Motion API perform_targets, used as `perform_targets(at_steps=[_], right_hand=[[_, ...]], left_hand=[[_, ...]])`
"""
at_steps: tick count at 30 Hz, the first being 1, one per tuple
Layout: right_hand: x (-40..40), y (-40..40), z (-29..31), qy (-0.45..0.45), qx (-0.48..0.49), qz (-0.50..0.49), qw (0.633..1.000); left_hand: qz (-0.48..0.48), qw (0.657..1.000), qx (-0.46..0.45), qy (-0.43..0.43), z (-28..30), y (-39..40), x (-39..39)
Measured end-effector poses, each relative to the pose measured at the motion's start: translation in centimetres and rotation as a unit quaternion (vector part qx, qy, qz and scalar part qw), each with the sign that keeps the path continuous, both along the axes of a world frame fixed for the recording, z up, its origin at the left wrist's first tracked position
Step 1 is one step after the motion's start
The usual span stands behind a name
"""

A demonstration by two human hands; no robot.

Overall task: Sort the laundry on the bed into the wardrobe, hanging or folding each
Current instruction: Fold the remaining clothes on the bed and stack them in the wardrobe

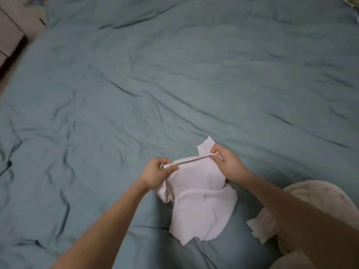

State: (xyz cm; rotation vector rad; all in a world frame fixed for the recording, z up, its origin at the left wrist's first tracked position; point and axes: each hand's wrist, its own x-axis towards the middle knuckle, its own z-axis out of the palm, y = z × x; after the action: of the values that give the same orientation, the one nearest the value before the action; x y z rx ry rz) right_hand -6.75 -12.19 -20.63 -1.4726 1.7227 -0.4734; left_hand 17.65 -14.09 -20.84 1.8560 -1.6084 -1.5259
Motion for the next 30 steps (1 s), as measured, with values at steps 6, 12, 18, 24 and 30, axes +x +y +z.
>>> perform_targets(at_steps=[6,12,18,24,30], right_hand=[[1.0,-2.4,14.1,0.048,-0.115,0.076,0.989],[2.4,-0.5,29.0,0.156,-0.144,0.157,0.964],[4.2,4.1,39.8,0.322,-0.161,0.145,0.922],[5.2,6.3,45.8,0.436,-0.262,0.005,0.861],[5.5,7.5,47.2,0.447,-0.214,-0.024,0.868]], left_hand=[[-0.086,0.993,-0.077,0.018,16.0,-1.3,3.5],[-0.317,0.898,-0.167,-0.255,29.4,-1.2,7.7],[-0.269,0.824,-0.344,-0.362,39.2,0.0,11.6],[-0.154,0.817,-0.407,-0.379,44.7,1.6,11.8],[-0.050,0.956,-0.276,-0.080,45.0,1.7,12.9]])
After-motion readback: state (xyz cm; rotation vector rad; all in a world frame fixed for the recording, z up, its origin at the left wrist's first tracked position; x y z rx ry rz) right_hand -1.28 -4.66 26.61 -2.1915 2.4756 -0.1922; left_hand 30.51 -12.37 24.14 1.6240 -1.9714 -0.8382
